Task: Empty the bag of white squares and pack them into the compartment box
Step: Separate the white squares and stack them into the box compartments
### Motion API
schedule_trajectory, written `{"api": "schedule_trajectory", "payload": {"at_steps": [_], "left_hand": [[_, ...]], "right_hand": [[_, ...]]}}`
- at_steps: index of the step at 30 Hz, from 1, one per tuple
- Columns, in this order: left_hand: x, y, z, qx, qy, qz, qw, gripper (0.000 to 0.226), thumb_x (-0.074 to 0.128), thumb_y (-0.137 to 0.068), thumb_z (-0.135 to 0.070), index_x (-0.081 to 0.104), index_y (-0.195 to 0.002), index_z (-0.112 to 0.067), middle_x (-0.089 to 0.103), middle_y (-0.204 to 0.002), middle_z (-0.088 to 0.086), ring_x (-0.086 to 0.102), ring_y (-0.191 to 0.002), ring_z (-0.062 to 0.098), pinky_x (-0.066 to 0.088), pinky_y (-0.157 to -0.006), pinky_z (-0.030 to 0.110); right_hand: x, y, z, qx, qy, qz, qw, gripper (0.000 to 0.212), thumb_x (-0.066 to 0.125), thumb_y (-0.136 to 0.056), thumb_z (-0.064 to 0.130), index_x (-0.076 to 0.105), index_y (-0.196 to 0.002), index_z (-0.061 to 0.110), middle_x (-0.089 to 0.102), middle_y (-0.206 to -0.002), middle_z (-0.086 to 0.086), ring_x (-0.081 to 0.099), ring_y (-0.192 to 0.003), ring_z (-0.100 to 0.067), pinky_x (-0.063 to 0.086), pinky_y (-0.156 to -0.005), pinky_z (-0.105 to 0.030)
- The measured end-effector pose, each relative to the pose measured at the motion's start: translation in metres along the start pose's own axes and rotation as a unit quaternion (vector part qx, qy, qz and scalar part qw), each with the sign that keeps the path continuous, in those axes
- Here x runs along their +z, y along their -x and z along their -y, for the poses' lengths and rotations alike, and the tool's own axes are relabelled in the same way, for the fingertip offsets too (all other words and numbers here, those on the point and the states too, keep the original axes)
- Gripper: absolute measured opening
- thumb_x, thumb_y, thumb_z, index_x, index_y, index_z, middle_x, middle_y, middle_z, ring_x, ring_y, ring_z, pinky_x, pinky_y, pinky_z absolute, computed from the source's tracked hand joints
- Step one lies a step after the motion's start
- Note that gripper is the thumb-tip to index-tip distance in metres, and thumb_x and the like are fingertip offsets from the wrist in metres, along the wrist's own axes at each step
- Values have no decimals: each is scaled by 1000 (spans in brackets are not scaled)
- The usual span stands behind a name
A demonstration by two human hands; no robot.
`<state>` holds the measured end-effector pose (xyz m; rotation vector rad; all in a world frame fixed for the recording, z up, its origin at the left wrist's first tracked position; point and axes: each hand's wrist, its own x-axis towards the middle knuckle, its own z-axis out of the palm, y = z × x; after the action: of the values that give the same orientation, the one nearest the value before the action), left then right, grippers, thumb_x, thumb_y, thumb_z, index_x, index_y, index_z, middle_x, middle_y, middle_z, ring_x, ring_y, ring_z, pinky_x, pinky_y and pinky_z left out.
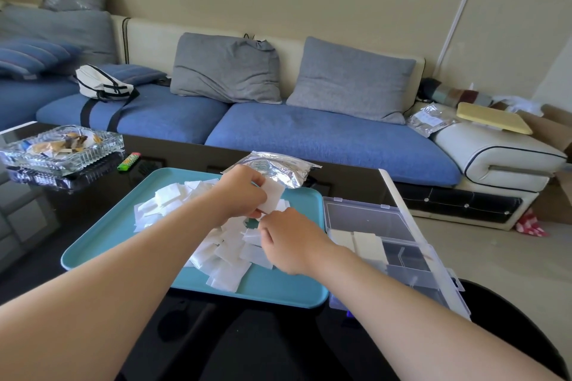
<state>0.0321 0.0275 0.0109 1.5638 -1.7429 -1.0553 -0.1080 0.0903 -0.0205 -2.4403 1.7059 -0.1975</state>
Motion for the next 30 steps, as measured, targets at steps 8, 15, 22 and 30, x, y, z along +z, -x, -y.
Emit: {"api": "schedule_trajectory", "payload": {"at_steps": [8,15,22,30], "left_hand": [[0,2,-3,7,2,7,1000,23,54,-94,-5,77,-94,-10,72,-107,19,76,-89,37,65,-81,50],[3,7,-11,7,41,12,999,20,54,-102,-8,62,-116,-20,67,-114,14,75,-89,31,65,-66,33],[3,12,-17,39,64,29,997,17,53,-102,-5,59,-107,-20,72,-104,16,78,-78,28,66,-70,40],[5,16,-21,29,71,64,995,27,47,-102,-2,67,-111,-18,71,-110,15,80,-82,26,66,-81,42]], "right_hand": [[-24,3,-24,125,-227,-191,947,34,48,-88,11,35,-57,13,32,-57,-5,24,-64,-22,20,-51,-34],[-39,14,-41,138,-353,-156,912,26,54,-102,14,75,-88,10,76,-75,-7,76,-59,-25,64,-57,-39],[-44,13,-34,185,-436,-166,865,26,45,-107,14,71,-103,10,77,-84,-15,77,-63,-31,61,-54,-35],[-44,10,-36,206,-429,-175,862,26,42,-110,18,67,-115,16,73,-91,-9,77,-63,-28,61,-53,-32]]}}
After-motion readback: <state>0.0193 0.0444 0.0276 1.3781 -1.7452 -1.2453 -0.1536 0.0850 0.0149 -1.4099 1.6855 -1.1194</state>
